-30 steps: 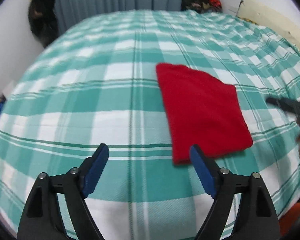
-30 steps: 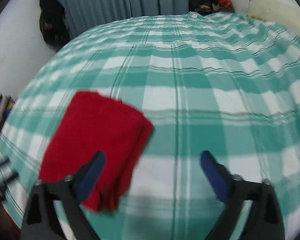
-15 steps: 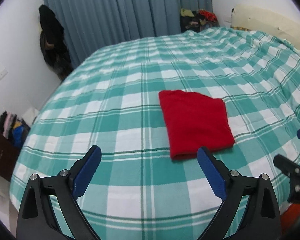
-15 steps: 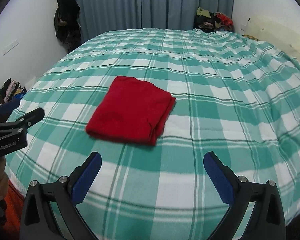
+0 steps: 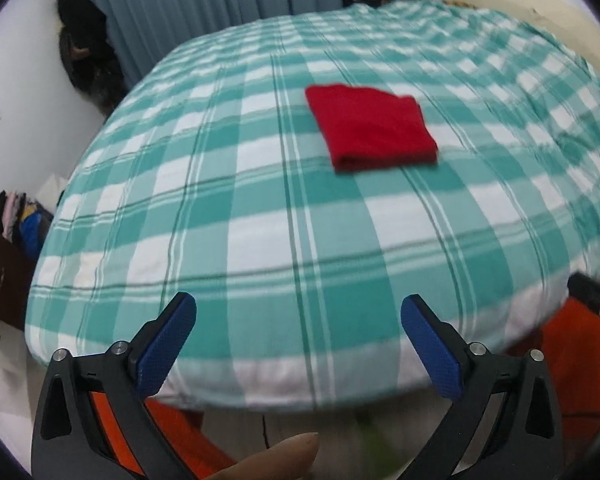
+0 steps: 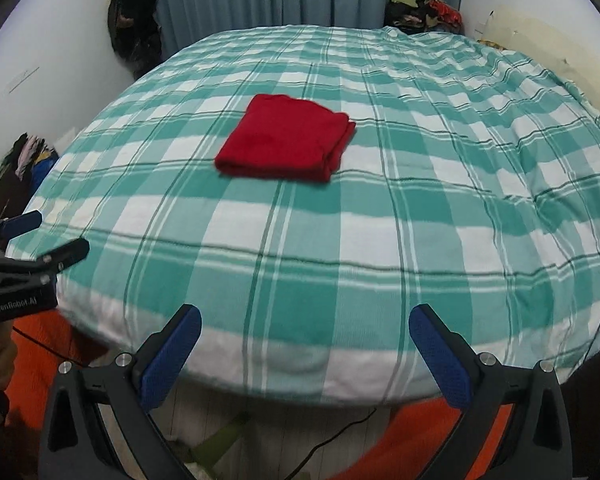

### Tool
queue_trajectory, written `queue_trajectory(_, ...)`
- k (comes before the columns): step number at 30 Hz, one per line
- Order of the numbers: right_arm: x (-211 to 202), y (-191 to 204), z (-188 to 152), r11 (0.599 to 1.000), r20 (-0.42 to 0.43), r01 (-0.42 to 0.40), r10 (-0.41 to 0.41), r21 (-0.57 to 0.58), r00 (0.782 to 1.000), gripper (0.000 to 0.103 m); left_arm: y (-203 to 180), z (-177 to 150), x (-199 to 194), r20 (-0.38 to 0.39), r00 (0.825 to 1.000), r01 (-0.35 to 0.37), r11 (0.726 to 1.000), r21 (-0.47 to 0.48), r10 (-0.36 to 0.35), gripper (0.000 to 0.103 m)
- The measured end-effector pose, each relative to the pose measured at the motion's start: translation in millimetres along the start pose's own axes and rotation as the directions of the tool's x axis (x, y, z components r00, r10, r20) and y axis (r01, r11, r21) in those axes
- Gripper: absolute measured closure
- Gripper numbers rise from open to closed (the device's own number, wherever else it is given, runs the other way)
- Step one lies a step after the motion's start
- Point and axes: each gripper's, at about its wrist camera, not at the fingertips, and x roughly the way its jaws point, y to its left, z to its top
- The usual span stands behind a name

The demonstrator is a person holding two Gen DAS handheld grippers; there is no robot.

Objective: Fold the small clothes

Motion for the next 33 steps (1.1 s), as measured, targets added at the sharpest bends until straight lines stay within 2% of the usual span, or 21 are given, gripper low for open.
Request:
queue_trajectory(5, -23.7, 6.2, 0.9, 1.000, 0.005, -0.025, 0.025, -0.011, 1.000, 0.001, -1.1, 1.0, -19.1, -0.017, 0.997, 0.081, 0.996, -0.033, -0.082, 0.000)
queue_trajectory(13, -44.8, 20.2, 13.1, 0.999, 0.045, -0.014, 0.016, -0.039, 0.999, 0.001, -4.6, 13.6, -32.6, -0.012, 0.994, 0.110, 0.992, -0.064, -0.111, 0.001)
queue_trajectory(25, -38.4, 17.0, 9.2, 0.999, 0.033, 0.008, -0.006, -0.035, 0.999, 0.001, -7.9, 12.4, -33.6, 0.000, 0.997, 0.077, 0.996, -0.039, -0.077, 0.001)
queue_trajectory(30, -37.8, 16.5, 9.5, 0.999, 0.029, 0.006, -0.005, -0.031, 1.000, 0.001, -8.5, 11.2, -39.1, 0.021, 0.995, 0.098, 0.994, -0.043, -0.097, 0.001)
queue_trajectory(33, -39.0, 15.2, 10.2, 1.000, 0.035, 0.006, -0.005, -0.030, 0.999, 0.001, -9.3, 12.0, -43.5, 0.043, 0.997, 0.070, 0.997, -0.036, -0.069, 0.001)
